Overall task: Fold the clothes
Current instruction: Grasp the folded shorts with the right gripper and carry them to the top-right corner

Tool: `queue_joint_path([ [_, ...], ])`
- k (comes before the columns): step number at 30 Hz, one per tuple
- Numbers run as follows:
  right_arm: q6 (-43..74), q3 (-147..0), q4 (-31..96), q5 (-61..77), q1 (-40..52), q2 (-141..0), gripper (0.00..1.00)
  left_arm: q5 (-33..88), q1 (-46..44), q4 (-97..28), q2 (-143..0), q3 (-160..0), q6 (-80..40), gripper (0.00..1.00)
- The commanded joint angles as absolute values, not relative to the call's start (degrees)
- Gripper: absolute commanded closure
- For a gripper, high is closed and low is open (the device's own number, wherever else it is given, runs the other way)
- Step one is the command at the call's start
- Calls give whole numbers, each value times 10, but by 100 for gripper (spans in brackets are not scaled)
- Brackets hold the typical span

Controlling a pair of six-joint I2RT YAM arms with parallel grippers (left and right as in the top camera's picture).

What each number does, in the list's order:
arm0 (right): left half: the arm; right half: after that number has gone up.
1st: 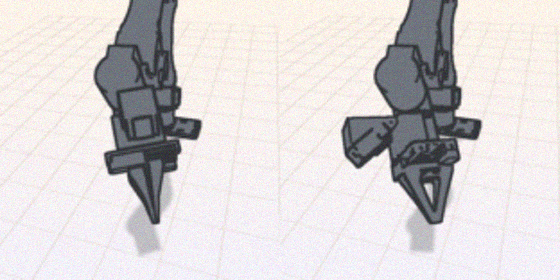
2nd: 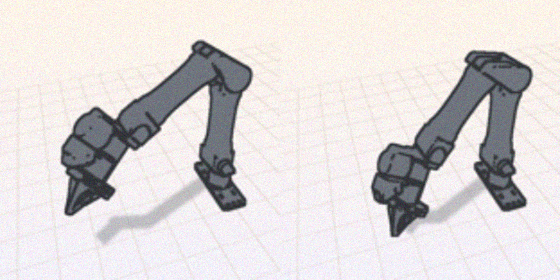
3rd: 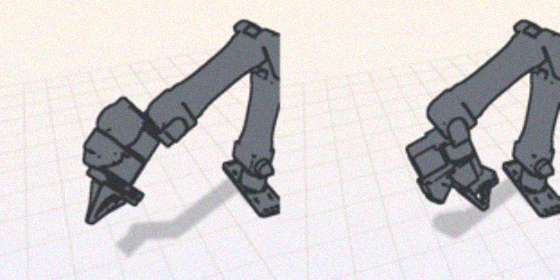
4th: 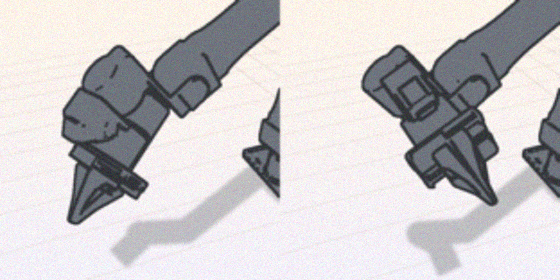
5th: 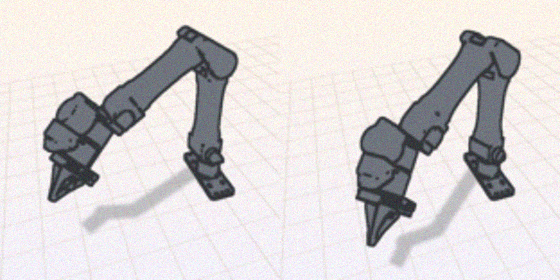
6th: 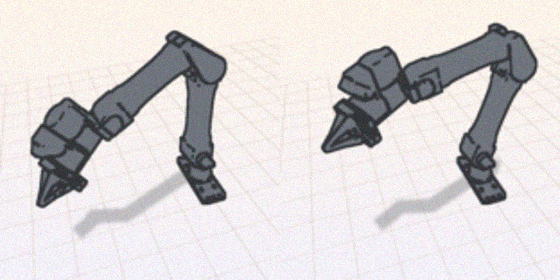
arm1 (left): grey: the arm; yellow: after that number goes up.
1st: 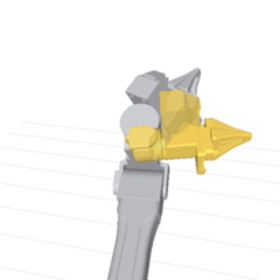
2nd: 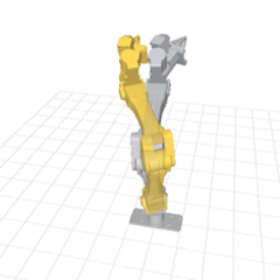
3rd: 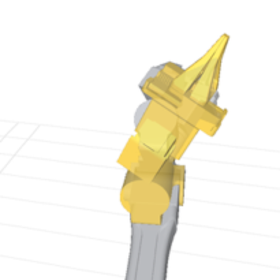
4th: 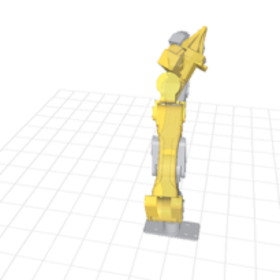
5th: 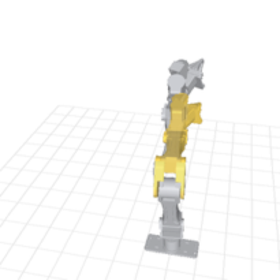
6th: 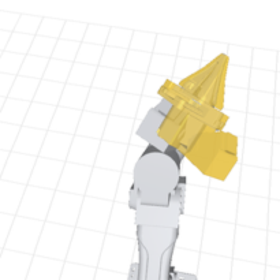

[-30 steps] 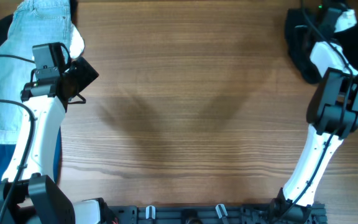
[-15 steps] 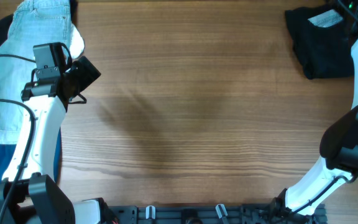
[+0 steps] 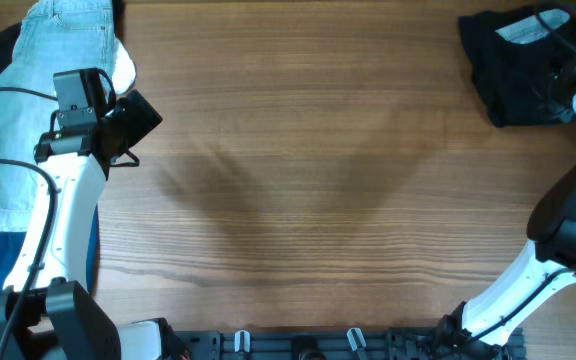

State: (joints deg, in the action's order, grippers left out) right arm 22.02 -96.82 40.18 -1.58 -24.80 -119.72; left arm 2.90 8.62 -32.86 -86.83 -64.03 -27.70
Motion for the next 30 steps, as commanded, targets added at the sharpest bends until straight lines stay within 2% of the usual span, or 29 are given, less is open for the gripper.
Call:
queue_joint_path([
  [1, 223, -945, 335, 18, -246, -1246, 96, 36, 84, -331, -871, -642, -274, 9],
  [2, 224, -941, 257, 63, -244, -1272, 96, 36, 84, -330, -871, -642, -274, 9],
  [7, 227, -941, 102, 113, -210, -1346, 95, 36, 84, -330, -871, -642, -274, 9],
  [11, 267, -941, -10, 52, -173, -1380, 96, 36, 83, -333, -871, -642, -274, 9],
  [14, 270, -941, -54, 32, -179, -1384, 96, 36, 83, -335, -871, -642, -274, 9],
  [19, 253, -941, -59, 75, -180, -1384, 96, 36, 83, -335, -871, -642, -274, 9],
  [24, 239, -941, 23, 80, -164, -1384, 96, 36, 84, -335, -871, -642, -274, 9],
  [30, 242, -941, 22, 80, -128, -1384, 96, 36, 83, -337, -871, -642, -274, 9],
])
